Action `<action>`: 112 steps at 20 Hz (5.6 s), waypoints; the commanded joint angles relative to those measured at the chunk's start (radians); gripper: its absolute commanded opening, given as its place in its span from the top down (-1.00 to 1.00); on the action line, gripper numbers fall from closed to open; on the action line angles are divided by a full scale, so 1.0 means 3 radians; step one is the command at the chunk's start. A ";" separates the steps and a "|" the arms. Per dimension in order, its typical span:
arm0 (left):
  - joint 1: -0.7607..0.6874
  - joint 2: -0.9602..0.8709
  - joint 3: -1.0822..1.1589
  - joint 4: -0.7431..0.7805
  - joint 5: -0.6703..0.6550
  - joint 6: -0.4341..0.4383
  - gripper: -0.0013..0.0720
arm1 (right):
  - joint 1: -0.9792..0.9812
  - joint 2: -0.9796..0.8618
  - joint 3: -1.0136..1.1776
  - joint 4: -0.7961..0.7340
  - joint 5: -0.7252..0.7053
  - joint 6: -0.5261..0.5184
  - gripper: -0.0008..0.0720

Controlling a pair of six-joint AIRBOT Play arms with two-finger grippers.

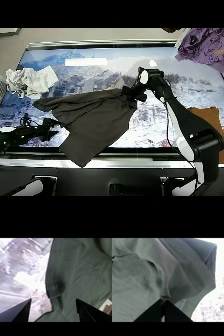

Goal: Fold the clothes and pants, and hang the long-sleeved shirts on hangers.

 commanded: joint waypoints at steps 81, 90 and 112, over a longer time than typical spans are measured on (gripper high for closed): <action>-0.0277 -0.0918 0.3616 0.3014 -0.0469 -0.0954 -0.49 | -0.0103 0.0027 0.1049 -0.1609 0.0799 -0.1058 0.04; 0.0367 0.0322 0.2023 0.2806 -0.0328 -0.0952 -0.48 | -0.1732 0.1465 -0.1764 0.1348 0.0739 -0.2243 -0.06; 0.0332 0.0367 0.1690 0.2767 -0.0964 -0.1040 -0.48 | -0.0954 0.1317 -0.3769 0.2712 -0.0829 -0.3005 0.35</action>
